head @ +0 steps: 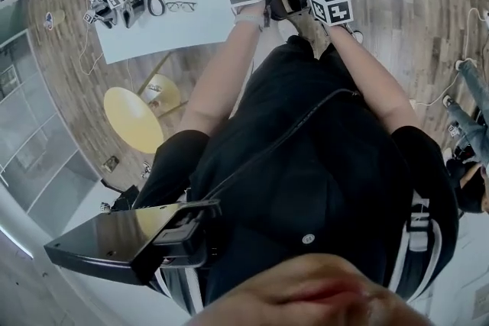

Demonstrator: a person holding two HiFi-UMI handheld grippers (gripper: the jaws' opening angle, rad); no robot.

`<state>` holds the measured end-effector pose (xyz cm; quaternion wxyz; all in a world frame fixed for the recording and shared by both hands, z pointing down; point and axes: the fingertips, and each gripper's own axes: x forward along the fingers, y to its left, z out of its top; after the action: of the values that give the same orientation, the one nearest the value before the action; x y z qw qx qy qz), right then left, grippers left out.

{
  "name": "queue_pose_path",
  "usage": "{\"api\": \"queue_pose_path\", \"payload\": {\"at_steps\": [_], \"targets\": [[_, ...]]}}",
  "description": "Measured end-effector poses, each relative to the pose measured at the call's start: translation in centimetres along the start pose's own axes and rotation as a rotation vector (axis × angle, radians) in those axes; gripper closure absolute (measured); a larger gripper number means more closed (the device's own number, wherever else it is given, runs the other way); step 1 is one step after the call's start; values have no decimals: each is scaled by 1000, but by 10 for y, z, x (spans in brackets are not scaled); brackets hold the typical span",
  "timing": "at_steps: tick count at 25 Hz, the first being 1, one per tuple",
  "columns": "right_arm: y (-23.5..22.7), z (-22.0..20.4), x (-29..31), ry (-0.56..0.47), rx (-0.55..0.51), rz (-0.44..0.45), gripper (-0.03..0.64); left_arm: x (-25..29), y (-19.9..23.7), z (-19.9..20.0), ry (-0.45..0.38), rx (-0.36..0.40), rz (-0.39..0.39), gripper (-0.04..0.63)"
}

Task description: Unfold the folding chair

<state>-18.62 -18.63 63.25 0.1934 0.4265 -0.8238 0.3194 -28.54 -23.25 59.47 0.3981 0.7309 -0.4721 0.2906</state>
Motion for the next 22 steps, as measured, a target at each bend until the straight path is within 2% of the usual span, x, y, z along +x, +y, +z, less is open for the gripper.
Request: {"api": "queue_pose_path", "payload": {"at_steps": [5,9,13,16,18,22], "targets": [[-26,-44,43,122,27,-68,526,-1,-24,1,-3,13,-6,508],[-46,-73,69,174,82,-111,511,-1,-38,3,-13,19,-4,508],[-41,-83,89,216,127,-99,428,-1,-44,5,-14,29,-5,506],[-48,-90,98,261,117,-157,362,-1,-51,5,-16,39,-8,506],[-54,-81,100,251,75,-197,339,-1,-56,4,-17,44,-12,505],[-64,-80,110,262,28,-235,331,0,-64,5,-26,53,-18,502]]}}
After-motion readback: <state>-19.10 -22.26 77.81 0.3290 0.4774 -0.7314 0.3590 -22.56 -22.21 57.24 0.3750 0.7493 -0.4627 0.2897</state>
